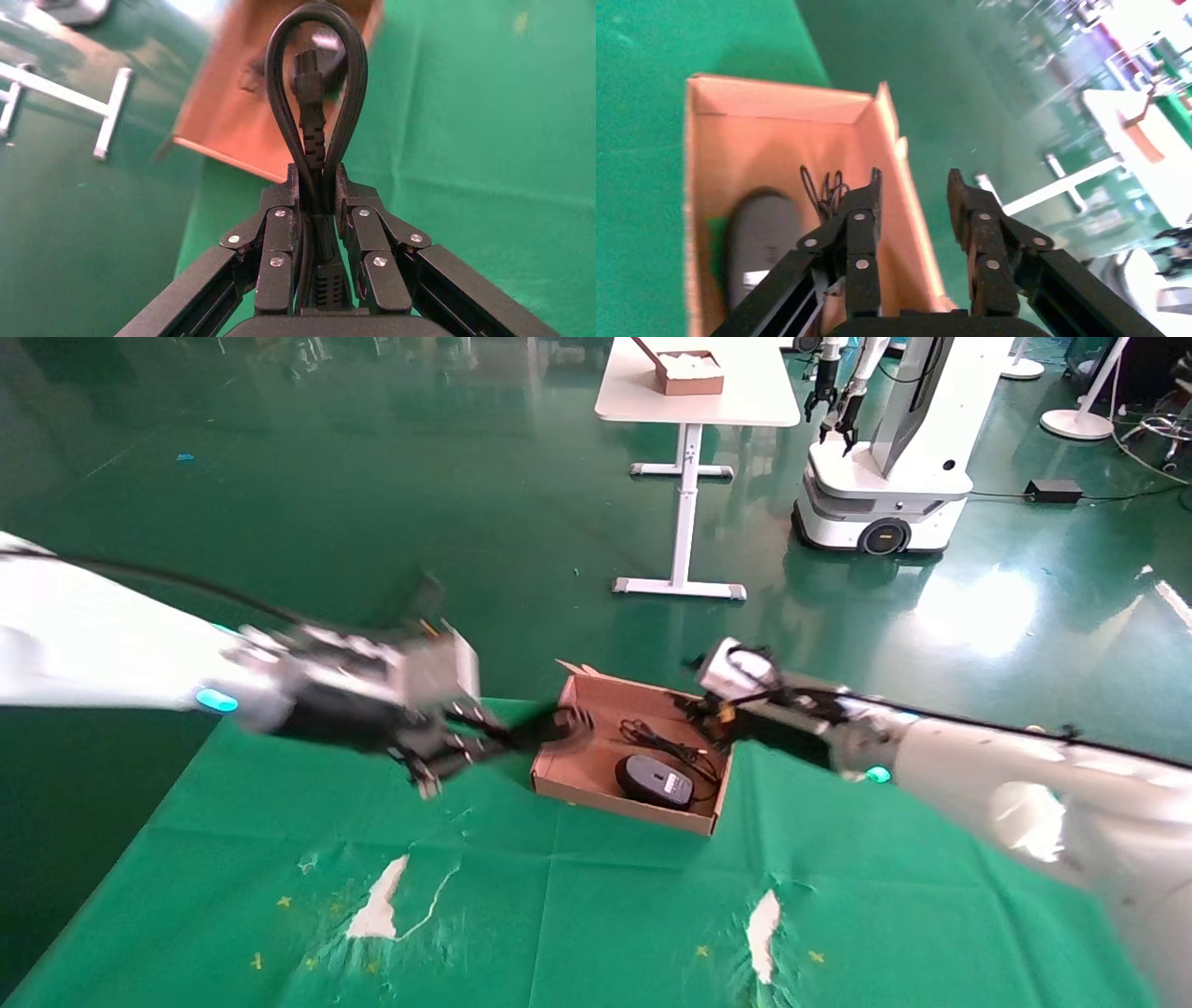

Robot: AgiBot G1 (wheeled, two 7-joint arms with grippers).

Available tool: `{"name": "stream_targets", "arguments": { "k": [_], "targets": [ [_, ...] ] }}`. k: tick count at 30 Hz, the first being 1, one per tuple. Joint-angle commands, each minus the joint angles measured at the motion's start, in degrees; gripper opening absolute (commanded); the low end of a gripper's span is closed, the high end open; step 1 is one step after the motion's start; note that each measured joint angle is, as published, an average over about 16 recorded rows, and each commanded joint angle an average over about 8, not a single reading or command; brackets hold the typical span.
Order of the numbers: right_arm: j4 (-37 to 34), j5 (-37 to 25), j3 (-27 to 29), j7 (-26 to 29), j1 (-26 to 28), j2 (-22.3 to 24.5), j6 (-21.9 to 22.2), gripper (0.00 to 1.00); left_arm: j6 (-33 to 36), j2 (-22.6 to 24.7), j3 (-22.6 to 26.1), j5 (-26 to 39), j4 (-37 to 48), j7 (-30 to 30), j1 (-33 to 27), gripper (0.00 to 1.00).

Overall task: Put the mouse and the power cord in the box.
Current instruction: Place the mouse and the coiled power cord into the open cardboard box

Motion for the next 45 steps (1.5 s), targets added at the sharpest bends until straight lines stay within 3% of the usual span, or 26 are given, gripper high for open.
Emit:
{"name": "stream_targets", "arguments": {
  "k": [1,6,11,20,21,22,27,29,36,45],
  "targets": [
    [0.1,0.7,0.5,-0.9,0.4,0.9,-0.8,1.0,-3.6,2.9,1.4,2.2,0.2,2.0,1.1,0.0],
    [2.5,2.8,1.8,-3.1,2.7,6.0,-11.5,1.0,-14.9,6.2,2.5,1.7,-5.9,3.1,5.8,0.0],
    [4.1,5.4,3.3,-4.0,4.5,11.4,-23.1,1.0,-18.4,6.4,6.3,0.0,-15.3,2.3,9.4,0.0],
    [6.0,7.0,4.4,-2.3,7.4,16.7,-28.9,1.0,-22.8,6.3,15.4,-1.1,-23.3,-4.2,8.3,0.02],
    [6.4,7.1,4.5,-2.1,7.4,16.9,-29.1,1.0,-23.4,6.4,16.2,-1.5,-23.6,-5.5,7.9,0.06],
    [6.7,7.1,4.5,-1.8,7.4,17.2,-29.3,1.0,-23.9,6.4,17.0,-1.9,-23.9,-7.0,7.5,0.16],
    [9.1,7.5,4.7,-0.5,6.9,18.1,-29.5,1.0,-24.1,6.4,21.9,-3.1,-25.3,-13.6,5.5,0.78],
    [10.4,7.6,4.8,0.0,6.6,18.4,-29.5,1.0,-23.8,6.4,23.8,-3.5,-25.9,-15.8,4.8,0.98],
    [14.2,8.1,5.0,1.3,5.6,19.0,-29.9,1.0,-24.3,6.4,28.1,-4.6,-27.8,-19.4,3.5,1.0],
    [16.2,8.7,5.2,3.0,4.3,19.6,-30.0,1.0,-23.0,4.7,26.5,-6.6,-29.5,-19.9,5.1,1.0]
  ]
}}
